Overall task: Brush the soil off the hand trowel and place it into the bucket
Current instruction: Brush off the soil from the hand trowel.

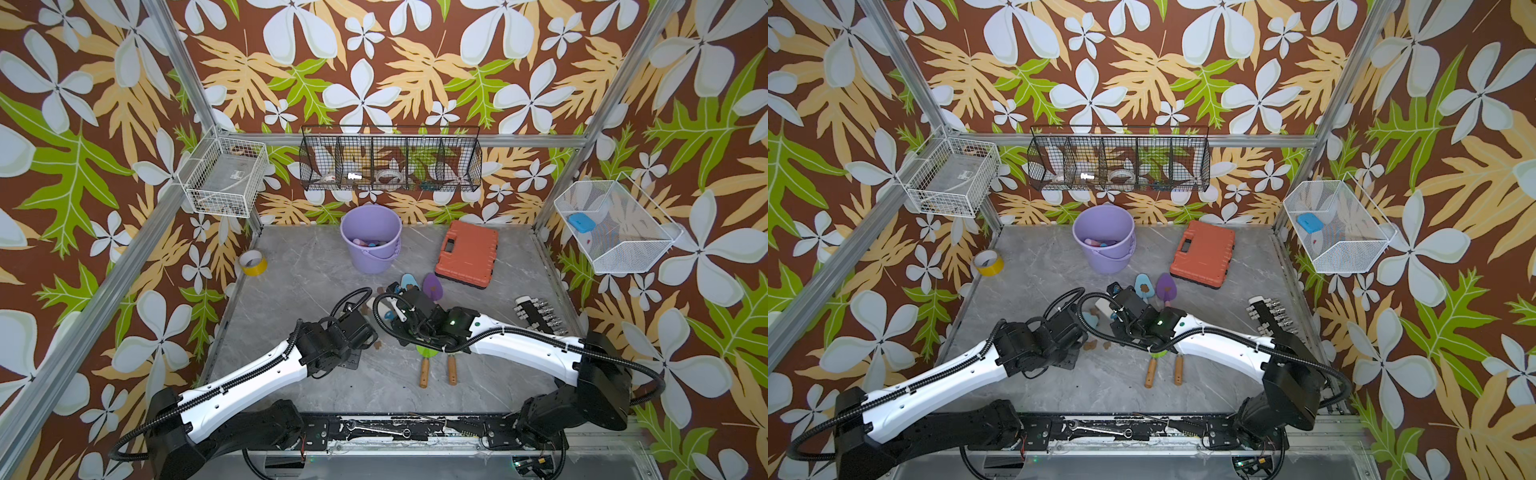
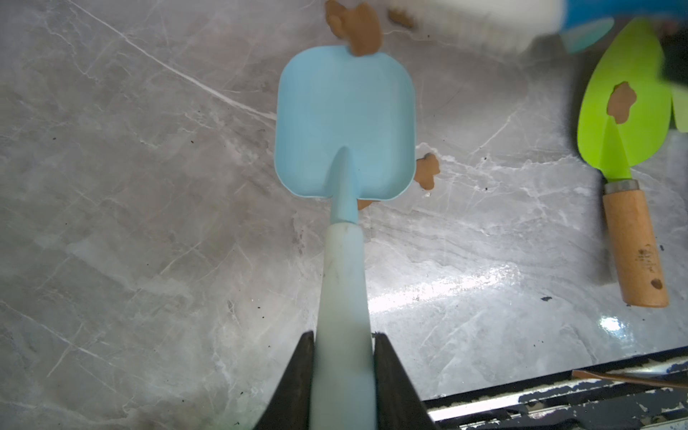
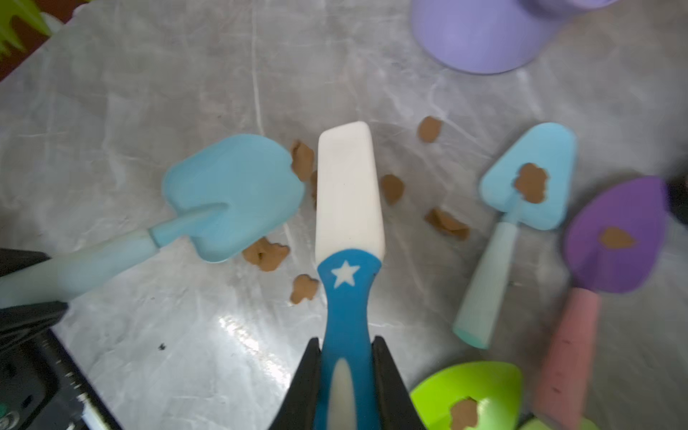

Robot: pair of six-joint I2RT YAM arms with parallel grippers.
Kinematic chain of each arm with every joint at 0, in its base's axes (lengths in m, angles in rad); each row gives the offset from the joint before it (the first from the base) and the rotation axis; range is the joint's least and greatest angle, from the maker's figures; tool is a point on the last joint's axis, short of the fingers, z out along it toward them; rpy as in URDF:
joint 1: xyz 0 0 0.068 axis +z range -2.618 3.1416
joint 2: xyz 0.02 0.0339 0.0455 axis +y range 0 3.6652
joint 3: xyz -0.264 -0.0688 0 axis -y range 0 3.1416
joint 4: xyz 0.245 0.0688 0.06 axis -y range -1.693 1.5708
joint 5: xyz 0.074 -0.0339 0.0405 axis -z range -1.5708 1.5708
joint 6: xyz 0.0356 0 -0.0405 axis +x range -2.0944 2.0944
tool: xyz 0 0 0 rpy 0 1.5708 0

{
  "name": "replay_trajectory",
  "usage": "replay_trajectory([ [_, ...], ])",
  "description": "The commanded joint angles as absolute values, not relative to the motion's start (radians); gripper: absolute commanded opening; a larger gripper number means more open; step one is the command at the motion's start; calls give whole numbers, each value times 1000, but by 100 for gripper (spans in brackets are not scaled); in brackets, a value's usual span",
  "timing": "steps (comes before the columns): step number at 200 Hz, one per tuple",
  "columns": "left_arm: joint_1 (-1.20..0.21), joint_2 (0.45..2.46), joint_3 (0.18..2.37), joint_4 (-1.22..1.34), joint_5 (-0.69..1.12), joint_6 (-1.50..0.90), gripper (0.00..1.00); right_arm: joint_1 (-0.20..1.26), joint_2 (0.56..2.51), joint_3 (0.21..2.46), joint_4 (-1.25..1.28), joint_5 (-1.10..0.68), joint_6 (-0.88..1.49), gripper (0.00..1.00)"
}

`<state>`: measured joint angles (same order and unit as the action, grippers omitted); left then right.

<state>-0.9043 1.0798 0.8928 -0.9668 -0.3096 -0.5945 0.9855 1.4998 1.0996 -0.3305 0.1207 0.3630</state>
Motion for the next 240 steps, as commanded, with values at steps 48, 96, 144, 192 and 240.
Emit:
replay_trajectory([
  [48,-904,1092,913,-955,-334,-594,0,1072,1519,1077,-256,-54,347,0],
  [96,-903,1079,907,-914,-320,-600,0,903,1397,965,-115,98,427,0],
  [144,-817,909,716,-378,55,-712,0,902,1106,796,95,285,513,0],
  [192,-444,682,201,617,620,-1352,0,861,938,732,70,214,615,0],
  [240,-378,629,24,837,635,-1569,0,847,972,693,189,-70,733,0],
])
